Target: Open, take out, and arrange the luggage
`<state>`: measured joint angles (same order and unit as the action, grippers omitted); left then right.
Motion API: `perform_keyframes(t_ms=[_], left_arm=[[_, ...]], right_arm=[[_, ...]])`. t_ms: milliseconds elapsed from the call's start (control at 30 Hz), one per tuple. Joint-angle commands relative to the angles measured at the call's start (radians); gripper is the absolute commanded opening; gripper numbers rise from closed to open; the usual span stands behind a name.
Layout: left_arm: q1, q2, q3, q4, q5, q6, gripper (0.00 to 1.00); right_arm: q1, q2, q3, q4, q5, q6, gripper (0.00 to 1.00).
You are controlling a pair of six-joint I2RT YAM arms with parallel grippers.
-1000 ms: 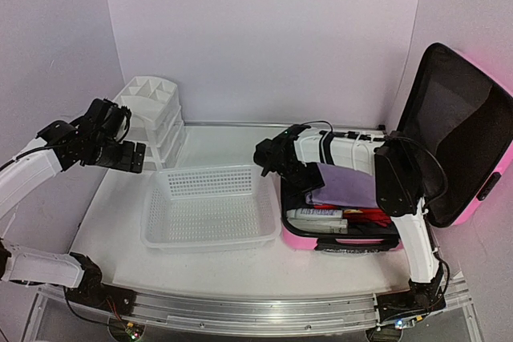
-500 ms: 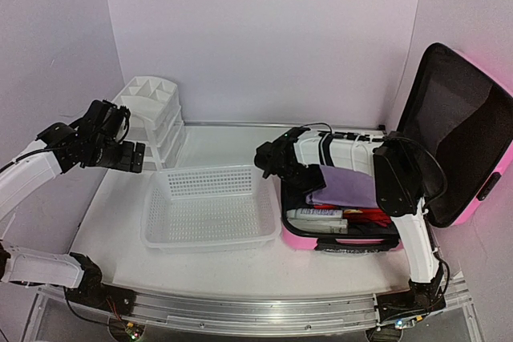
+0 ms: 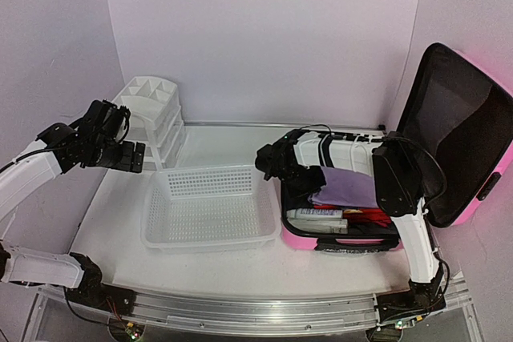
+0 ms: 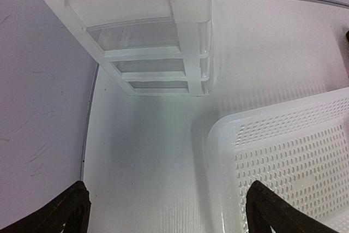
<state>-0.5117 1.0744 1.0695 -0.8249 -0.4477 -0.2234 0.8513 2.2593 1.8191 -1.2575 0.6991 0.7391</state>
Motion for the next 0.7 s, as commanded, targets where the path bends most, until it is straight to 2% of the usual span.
perform_keyframes(t_ms=[0, 400, 667], left_arm=[[0.001, -0.009, -0.002, 0.045, -0.007, 0.013, 1.00], [0.012, -0.005, -0.007, 0.054, 0.016, 0.012, 0.99], [0.024, 0.008, -0.011, 0.060, 0.038, 0.010, 1.00]], right_arm=[[0.000, -0.028, 0.005, -0.002, 0.017, 0.001, 0.01], [0.000, -0.164, -0.034, 0.055, -0.029, -0.091, 0.00], [-0.070, -0.347, -0.192, 0.227, -0.236, -0.214, 0.00]])
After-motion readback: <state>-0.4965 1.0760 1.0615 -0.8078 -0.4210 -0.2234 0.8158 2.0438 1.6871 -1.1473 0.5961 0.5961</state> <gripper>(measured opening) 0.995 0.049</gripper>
